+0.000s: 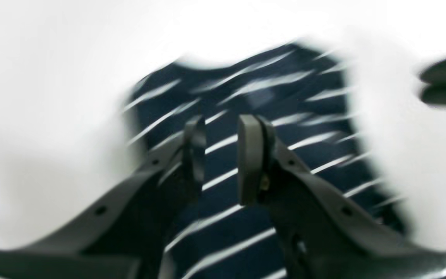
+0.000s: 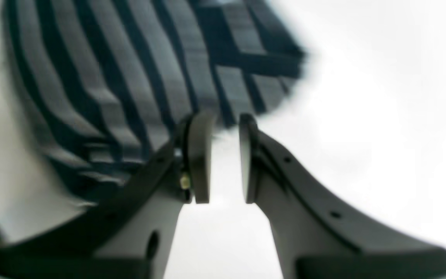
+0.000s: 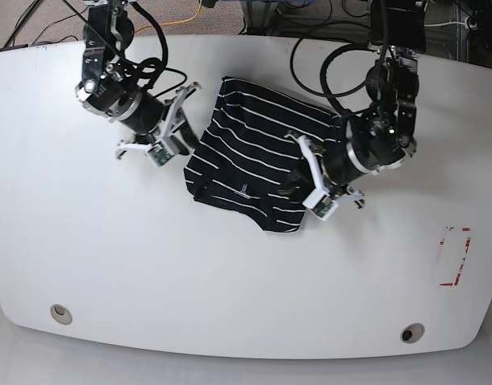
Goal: Layout the t-shirt on the table in an organized manner, then fold the t-shirt properly
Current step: 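Release the right gripper and drag the shirt with the left gripper to the table edge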
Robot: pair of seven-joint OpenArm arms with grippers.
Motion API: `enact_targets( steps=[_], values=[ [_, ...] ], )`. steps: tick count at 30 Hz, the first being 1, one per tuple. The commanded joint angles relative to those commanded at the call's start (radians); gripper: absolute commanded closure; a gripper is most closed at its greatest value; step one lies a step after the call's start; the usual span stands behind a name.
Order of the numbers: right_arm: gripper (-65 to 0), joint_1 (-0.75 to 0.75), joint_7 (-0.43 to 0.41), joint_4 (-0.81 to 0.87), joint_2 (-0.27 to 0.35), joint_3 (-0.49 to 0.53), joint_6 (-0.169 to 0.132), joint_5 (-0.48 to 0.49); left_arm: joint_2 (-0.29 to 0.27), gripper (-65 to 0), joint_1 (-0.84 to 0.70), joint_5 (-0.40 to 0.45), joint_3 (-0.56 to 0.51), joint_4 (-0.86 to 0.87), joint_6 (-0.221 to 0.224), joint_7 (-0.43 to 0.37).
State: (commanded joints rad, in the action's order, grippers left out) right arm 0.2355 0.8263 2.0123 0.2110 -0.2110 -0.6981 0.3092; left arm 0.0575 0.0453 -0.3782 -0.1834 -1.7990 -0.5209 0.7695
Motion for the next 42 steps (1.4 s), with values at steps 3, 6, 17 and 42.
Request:
enact_targets(
  steps=[3,6,17,42],
  values=[
    [-11.7,0.000,0.000,-0.002,0.021,-0.051,0.000,0.000,-0.044,-13.3,-0.002,0.021,-0.064,0.002,0.063,-0.066],
    [-11.7,0.000,0.002,-0.002,0.037,-0.081,0.000,0.002,-0.084,-13.3,-0.014,0.135,-0.146,0.008,0.107,-0.130],
    [-11.7,0.000,0.003,-0.005,0.043,-0.180,0.000,0.002,-0.195,-13.3,-0.040,0.420,-0.334,0.302,0.127,-0.370],
    [-11.7,0.020,0.003,-0.008,-0.006,-0.183,0.000,-0.005,-0.011,-13.3,-0.008,0.416,0.178,0.601,-0.057,-0.460]
  ],
)
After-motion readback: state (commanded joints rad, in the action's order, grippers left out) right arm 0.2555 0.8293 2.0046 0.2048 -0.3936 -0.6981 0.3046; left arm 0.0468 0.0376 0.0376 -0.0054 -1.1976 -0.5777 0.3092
